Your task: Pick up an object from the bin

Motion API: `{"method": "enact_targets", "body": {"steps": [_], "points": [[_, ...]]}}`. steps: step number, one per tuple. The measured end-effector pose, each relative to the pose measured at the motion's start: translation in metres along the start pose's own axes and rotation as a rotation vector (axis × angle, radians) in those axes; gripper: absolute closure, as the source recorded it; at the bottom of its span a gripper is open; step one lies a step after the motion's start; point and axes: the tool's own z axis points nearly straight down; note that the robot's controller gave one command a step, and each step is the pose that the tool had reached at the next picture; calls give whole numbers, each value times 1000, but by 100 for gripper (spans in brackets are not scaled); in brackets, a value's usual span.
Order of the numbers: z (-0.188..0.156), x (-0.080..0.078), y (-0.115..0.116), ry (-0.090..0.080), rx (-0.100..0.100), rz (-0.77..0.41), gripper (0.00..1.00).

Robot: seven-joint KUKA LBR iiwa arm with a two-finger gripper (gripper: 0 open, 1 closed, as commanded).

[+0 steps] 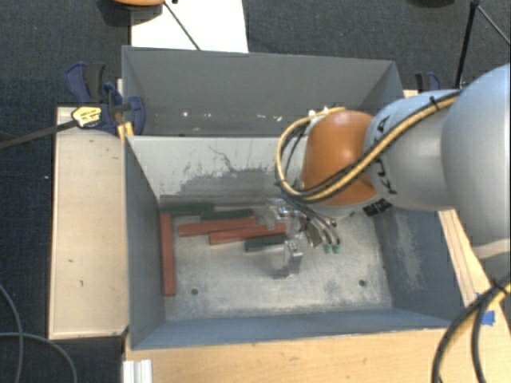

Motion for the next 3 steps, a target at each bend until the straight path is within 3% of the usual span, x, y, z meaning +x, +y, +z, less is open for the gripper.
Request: {"method": "enact_targets", "body": {"steps": [1,2,3], "points": [[5,-19,13,-2,0,-14,0],[5,-22,19,-1,0,-29,100],[5,-22,19,0,0,-29,100]]}}
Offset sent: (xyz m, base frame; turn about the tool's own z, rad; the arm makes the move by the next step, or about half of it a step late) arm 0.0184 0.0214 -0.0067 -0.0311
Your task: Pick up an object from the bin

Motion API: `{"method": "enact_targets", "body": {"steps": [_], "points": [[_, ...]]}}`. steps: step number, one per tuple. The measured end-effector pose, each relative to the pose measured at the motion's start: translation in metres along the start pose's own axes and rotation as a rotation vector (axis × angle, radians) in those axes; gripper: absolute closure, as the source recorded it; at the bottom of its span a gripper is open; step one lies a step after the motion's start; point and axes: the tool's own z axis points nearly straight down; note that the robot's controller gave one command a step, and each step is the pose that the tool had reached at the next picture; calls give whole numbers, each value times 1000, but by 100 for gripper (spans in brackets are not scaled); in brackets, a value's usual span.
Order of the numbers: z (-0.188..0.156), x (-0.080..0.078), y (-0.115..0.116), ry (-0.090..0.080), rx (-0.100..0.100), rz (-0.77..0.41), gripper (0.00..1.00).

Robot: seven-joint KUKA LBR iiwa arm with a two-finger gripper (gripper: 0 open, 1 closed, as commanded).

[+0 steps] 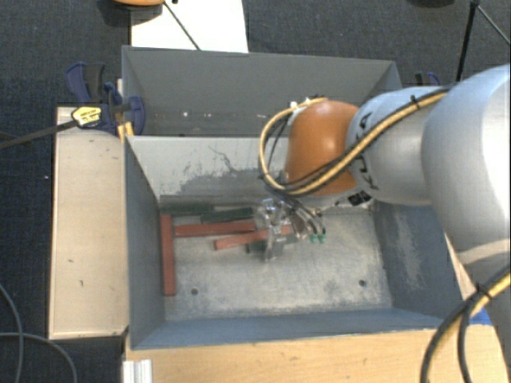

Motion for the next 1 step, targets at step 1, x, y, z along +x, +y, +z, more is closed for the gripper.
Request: {"method": "enact_targets", "body": {"steps": [1], "points": [[-160,47,0,-1,0,-9,100]]}}
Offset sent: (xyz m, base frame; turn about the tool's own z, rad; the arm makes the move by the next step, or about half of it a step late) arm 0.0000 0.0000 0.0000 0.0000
